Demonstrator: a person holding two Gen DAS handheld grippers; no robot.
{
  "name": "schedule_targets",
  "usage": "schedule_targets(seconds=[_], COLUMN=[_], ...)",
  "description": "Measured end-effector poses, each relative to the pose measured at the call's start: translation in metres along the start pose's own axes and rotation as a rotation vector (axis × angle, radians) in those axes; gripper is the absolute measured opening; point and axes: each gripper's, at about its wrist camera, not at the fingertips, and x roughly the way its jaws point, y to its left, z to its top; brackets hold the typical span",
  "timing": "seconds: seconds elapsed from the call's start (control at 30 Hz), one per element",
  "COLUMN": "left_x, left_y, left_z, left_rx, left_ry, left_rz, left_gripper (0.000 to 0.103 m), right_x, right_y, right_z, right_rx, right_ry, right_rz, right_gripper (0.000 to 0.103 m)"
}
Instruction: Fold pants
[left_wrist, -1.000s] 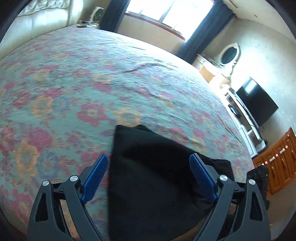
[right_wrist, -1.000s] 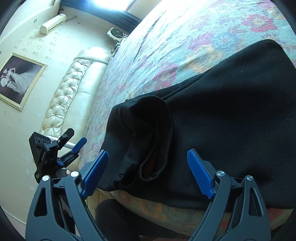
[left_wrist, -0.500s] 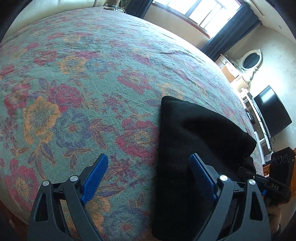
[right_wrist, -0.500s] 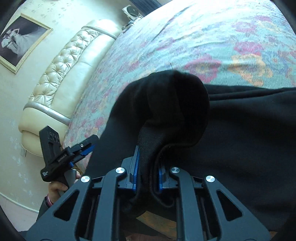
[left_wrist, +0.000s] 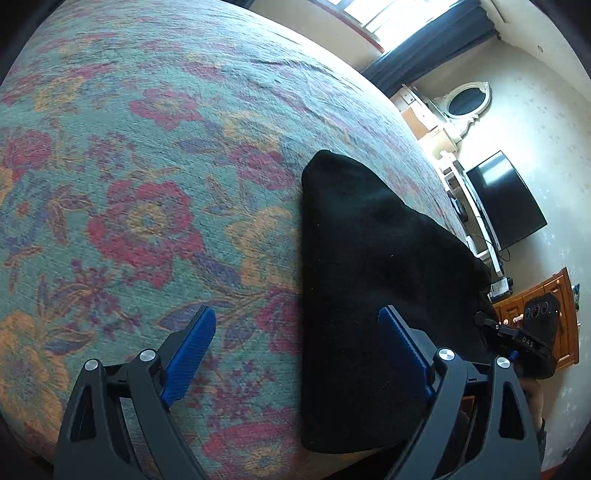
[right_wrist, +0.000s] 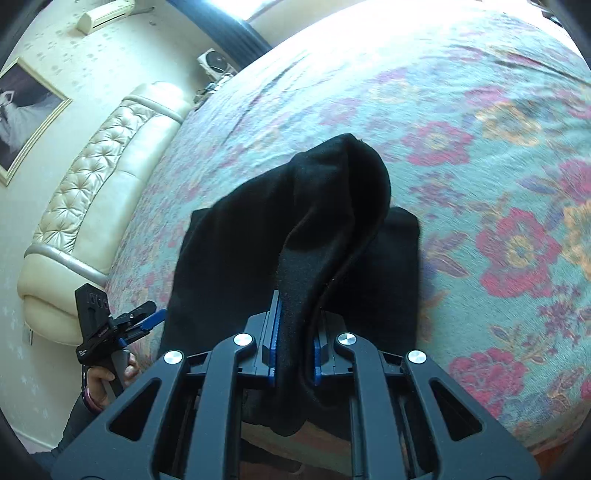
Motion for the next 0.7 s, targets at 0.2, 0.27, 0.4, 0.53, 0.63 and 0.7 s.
schedule_targets(seconds=[0.2, 0.27, 0.4, 0.53, 0.63, 0.7], left_x=[0.024, 0.023, 0.020, 0.014, 0.000, -0.004], left_y=[-0.020, -0.024, -0.023, -0.022, -0.028, -0.039], left_z=[-0.009, -0.013, -0.014, -0.011, -0.005, 0.006], left_rx=[0.064, 0.086, 0.087, 0.078, 0.076, 0.099], left_ry=[0.024, 0.024, 0.028, 0.003, -0.069, -0.084], left_rz=[0.044, 0.058, 0.049, 0.058, 0.041, 0.012], left_gripper=[0.089, 0.089, 0.089, 0.089, 0.089, 0.089], right_x=[0.013, 0.009, -0.013, -0.051, -0.050, -0.038], right_y=[-0.025, -0.030, -0.029, -0.020, -0.020, -0.021], right_z=[-0.008, -0.006, -0.008, 0.002, 0.022, 0.036], right_rx=[0.065, 0.059, 0.054, 0.014, 0.042, 0.057], right_ry=[0.020, 0.037, -0.020, -0.164, -0.179, -0.165], right_rz=[0.049, 0.050, 0.017, 0.040, 0.181, 0.190], right_gripper=[0.014, 0.018, 0.038, 0.045, 0.049, 0.055])
